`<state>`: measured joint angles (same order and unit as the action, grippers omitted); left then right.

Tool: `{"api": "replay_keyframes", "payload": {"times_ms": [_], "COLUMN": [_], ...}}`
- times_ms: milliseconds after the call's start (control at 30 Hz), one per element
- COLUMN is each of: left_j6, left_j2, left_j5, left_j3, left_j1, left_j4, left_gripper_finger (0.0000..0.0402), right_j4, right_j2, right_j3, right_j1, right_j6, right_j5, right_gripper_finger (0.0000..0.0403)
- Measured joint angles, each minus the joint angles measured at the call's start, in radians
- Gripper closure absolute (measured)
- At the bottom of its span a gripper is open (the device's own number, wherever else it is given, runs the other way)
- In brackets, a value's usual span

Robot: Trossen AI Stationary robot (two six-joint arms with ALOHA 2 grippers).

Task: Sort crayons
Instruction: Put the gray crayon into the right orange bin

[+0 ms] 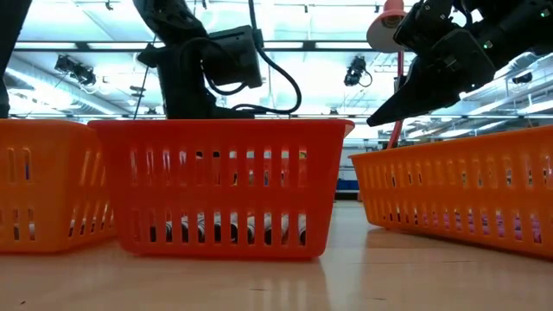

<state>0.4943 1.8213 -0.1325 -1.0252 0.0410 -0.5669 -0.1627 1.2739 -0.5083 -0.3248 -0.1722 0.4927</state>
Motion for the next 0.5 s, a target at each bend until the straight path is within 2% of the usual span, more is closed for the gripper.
{"api": "replay_keyframes", "payload": {"times_ms": [333,500], "left_j6": [-0.019,-0.093], "left_j2": [-0.158,-0.212], "left_j5": [0.004,-0.013], "left_j3": [0.008,0.008], "left_j1": [0.016,0.065], "left_j4": [-0.04,0.058], "left_gripper_finger": [0.0374,0.0373], "right_j4": [0.001,0.002], "right_j2": [0.0,0.0], "right_j3": [0.0,0.0], "right_j1": [0.0,0.0], "right_j6": [0.008,0.008], "right_j5": [-0.008,-0.008], "right_gripper_finger": [0.0259,0.0259]}}
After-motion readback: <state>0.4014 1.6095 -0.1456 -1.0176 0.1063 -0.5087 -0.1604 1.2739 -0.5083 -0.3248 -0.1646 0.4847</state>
